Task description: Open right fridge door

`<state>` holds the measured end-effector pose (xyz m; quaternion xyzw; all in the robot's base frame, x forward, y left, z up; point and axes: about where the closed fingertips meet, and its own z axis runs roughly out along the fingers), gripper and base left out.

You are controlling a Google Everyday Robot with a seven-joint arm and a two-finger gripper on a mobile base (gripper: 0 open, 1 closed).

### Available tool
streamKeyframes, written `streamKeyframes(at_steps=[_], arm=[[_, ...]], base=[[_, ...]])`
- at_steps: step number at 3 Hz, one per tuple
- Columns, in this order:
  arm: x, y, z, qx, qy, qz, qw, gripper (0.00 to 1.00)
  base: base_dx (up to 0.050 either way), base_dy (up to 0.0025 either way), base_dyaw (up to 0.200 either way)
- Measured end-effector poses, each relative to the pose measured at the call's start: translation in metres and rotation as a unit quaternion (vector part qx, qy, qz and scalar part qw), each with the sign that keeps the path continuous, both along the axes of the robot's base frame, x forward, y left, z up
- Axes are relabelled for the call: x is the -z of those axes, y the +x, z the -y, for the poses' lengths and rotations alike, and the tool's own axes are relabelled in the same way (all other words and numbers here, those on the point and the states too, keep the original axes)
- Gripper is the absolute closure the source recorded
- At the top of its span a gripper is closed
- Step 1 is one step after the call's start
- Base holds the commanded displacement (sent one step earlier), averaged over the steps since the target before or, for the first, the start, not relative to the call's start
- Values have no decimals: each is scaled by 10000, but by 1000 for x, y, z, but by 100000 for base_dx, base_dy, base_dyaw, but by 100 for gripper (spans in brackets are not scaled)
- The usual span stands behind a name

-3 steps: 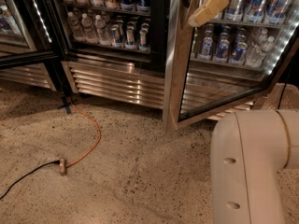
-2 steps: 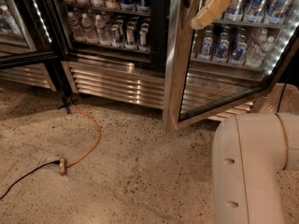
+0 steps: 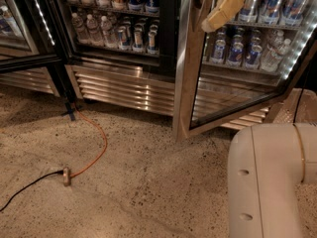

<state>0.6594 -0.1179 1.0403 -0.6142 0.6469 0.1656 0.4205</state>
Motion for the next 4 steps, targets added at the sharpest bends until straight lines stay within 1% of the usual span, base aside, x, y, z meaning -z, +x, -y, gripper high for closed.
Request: streamKeyframes(at_steps=[1,2,3,4], arm=[[-1,-2,3,147,-45,37,9999,0],[-1,-2,3,150,-46,37,9999,13],[4,-1,5,310,-88,30,9995,0],[3,-2,3,311,-88,29,9995,0]], base=[[0,0,0],[0,0,0],[0,0,0],[0,0,0]])
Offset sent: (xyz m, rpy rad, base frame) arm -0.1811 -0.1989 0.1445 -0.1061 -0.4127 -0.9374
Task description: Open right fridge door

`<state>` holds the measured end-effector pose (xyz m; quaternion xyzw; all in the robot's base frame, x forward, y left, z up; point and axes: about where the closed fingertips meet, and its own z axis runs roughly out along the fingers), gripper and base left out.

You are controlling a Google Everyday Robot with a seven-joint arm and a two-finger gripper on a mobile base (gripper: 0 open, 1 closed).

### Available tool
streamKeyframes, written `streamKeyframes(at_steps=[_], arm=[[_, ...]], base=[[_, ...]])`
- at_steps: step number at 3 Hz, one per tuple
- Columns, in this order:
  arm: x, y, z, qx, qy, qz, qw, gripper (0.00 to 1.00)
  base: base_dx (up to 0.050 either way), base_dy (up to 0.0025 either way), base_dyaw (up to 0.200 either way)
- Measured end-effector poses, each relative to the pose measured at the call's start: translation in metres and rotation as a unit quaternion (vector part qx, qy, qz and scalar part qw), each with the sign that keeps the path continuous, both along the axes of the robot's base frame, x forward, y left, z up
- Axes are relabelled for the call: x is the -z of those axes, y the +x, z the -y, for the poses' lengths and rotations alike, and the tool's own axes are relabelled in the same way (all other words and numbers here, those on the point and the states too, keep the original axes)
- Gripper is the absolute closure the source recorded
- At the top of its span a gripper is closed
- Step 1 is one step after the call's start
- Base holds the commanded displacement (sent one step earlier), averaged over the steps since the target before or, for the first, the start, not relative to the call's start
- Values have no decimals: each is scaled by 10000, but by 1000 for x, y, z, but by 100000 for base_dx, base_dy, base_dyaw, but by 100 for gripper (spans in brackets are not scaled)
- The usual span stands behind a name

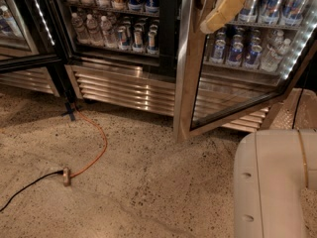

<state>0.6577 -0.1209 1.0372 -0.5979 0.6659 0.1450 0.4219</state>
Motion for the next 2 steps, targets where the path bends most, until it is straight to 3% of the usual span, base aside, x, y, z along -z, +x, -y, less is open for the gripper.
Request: streamKeyframes(at_steps=[1,2], arm=[[-1,0,0,77,4,-11,10000,0],[-1,0,-1,78,4,-11,10000,19]], base=[[0,0,0],[0,0,0]])
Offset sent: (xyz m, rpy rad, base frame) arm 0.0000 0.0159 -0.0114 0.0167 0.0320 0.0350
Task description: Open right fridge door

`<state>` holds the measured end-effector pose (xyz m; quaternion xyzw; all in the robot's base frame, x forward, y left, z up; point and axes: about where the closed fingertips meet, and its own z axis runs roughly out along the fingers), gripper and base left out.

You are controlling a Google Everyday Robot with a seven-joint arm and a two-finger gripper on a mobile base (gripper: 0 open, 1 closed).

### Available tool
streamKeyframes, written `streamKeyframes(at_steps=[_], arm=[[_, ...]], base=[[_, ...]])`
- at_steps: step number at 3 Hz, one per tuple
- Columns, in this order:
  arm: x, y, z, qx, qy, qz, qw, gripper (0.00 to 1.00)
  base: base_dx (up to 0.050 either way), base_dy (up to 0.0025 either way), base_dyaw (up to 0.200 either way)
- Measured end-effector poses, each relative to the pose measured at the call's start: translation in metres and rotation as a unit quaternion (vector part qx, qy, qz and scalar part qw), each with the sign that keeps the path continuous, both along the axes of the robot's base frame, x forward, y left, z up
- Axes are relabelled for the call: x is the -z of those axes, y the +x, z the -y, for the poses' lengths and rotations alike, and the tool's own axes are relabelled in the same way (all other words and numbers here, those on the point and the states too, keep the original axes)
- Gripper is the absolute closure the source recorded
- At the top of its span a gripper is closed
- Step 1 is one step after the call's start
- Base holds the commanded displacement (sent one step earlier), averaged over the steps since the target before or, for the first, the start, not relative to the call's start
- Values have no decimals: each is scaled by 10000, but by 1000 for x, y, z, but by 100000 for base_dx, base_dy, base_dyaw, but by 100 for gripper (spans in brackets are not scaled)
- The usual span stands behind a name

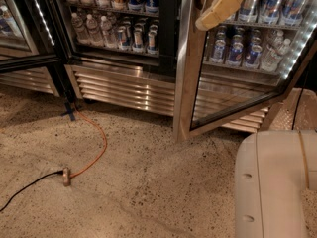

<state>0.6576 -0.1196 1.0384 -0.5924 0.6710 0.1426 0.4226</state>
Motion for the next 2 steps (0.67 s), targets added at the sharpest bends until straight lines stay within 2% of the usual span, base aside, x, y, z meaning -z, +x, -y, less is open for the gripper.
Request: streamKeyframes(at_steps=[1,2], arm=[[-1,3,-4,9,5,7,10000,42],[-14,7,18,490,-55,216,9985,65]], base=[[0,0,0],[0,0,0]])
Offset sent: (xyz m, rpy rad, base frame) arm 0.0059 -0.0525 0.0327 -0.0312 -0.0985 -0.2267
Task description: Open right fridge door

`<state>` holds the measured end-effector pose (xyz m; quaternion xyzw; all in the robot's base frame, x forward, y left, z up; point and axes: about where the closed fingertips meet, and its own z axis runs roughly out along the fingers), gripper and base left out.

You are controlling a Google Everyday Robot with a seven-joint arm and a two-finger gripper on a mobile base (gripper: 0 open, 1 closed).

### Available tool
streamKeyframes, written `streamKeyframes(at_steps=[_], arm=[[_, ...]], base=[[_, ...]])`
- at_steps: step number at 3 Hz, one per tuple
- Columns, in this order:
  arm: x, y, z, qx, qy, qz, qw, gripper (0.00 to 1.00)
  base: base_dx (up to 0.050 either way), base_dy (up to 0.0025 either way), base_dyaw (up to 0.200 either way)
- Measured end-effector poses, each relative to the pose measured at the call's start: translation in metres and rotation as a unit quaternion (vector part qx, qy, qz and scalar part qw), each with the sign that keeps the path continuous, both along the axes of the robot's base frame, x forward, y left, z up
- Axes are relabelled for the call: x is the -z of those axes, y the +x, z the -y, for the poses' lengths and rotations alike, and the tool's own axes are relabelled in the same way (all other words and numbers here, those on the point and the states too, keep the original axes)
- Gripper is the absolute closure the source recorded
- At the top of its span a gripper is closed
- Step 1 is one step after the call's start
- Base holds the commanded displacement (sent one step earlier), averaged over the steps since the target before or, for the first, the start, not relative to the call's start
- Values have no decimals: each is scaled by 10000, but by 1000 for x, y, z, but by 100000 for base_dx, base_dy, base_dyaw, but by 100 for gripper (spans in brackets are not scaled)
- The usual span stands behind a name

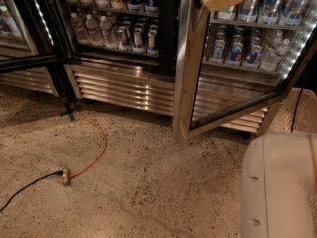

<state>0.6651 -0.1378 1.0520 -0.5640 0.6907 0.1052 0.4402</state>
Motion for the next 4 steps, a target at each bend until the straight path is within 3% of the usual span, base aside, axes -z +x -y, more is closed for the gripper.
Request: streamKeyframes(at_steps=[1,2,3,4], arm=[[-24,-2,38,679,-27,357,9970,60],[-47,-13,77,1306,-8,709,9889,40],[-64,-33,120,1962,17,934,9761,19],[-64,-36,126,2029,35,930,9748,0]], base=[[0,0,0],[0,0,0],[0,0,0],[0,0,0]])
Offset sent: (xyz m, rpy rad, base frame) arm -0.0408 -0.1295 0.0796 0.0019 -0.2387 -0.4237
